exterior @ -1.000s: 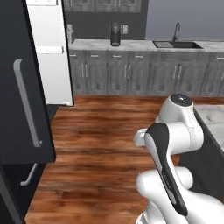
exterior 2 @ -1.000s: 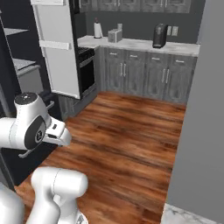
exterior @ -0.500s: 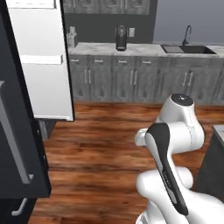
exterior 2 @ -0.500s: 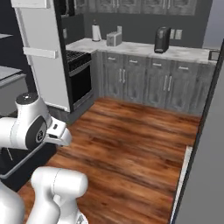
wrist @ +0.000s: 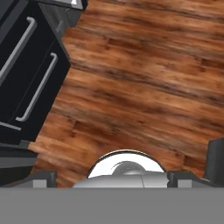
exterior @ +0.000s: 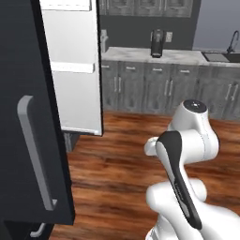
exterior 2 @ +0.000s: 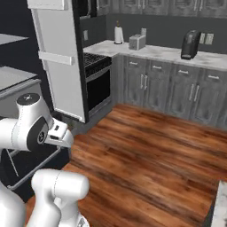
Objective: Gather the cucumber and carrot from the fridge and place them on a tray on the dining counter. Then gather the fishs from the fridge and place them on the other tray.
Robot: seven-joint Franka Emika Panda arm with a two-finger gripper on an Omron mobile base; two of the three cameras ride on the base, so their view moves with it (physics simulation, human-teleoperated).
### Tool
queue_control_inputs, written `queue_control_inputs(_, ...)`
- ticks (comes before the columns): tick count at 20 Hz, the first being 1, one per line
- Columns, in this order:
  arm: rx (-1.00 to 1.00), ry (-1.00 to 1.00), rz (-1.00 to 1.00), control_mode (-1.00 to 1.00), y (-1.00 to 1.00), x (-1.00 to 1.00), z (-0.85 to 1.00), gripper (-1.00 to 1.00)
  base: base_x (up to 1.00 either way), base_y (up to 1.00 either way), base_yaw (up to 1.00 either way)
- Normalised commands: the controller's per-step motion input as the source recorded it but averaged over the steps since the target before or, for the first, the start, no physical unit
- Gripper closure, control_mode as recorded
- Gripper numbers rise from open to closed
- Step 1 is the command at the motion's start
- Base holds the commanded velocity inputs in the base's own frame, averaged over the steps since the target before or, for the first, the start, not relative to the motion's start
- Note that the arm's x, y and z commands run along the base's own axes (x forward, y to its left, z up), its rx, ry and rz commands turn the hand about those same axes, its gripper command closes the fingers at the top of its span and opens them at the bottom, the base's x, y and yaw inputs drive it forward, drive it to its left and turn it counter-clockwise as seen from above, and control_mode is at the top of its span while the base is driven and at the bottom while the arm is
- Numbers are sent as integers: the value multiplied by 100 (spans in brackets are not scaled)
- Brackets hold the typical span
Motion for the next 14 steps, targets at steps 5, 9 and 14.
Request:
queue_control_inputs(5, 0, 0, 0, 100, 0, 0, 0, -100, 63, 4, 37)
queue_control_inputs(9, 0, 0, 0, 100, 0, 0, 0, -100, 69, 6, 39)
queue_control_inputs(14, 0, 0, 0, 100, 0, 0, 0, -100, 69, 10, 41)
